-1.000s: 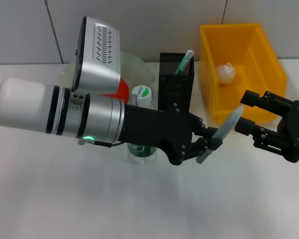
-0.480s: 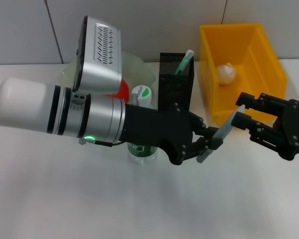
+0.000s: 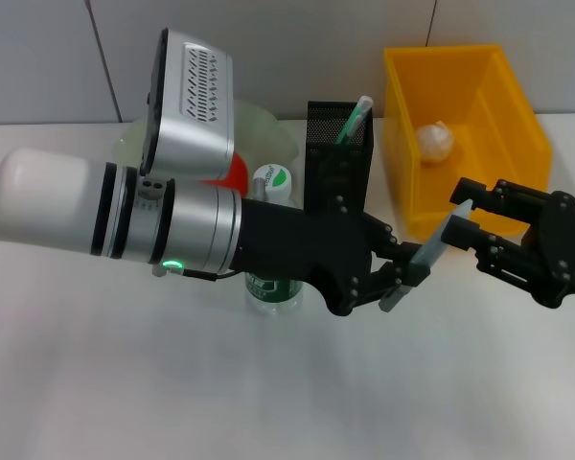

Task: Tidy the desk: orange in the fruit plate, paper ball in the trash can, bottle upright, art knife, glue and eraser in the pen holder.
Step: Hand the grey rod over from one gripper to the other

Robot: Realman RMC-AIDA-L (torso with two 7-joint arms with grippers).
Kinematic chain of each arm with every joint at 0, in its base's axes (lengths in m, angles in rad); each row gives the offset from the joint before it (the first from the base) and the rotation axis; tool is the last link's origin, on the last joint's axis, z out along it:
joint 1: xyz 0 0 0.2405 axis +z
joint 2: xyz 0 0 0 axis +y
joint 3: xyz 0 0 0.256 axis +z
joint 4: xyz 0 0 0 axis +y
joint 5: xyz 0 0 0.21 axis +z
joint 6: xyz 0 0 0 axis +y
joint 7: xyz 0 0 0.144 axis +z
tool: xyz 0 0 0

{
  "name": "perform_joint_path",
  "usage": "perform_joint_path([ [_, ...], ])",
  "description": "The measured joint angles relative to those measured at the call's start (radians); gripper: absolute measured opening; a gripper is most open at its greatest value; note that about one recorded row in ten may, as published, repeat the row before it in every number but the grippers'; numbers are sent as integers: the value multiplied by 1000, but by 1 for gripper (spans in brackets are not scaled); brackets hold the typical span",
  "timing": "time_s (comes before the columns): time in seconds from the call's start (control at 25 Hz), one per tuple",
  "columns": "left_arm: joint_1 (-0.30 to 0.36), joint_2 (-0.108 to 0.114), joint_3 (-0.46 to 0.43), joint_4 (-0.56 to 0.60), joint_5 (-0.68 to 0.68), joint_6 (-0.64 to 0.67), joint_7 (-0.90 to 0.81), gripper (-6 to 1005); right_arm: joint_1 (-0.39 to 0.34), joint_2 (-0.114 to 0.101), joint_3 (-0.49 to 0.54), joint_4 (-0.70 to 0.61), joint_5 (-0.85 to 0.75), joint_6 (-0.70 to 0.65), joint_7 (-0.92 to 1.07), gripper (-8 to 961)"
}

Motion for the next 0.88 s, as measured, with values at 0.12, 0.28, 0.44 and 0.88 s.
perform_joint_path([
  [0.12,-1,0,0,0,0,0,0,162,0,0,-7,-4,0,1,0,479],
  [0.28,-3,0,0,2,-1,-1,0,163,2,-1,-16,-7,0,8,0,457],
  [0.44,-4,0,0,1,-7,-2,0,165,3,0,-24,-8,1,13,0,436],
  [0.88,-4,2,0,-5,-13,-12,3,170,3,1,-25,-8,5,14,0,345],
])
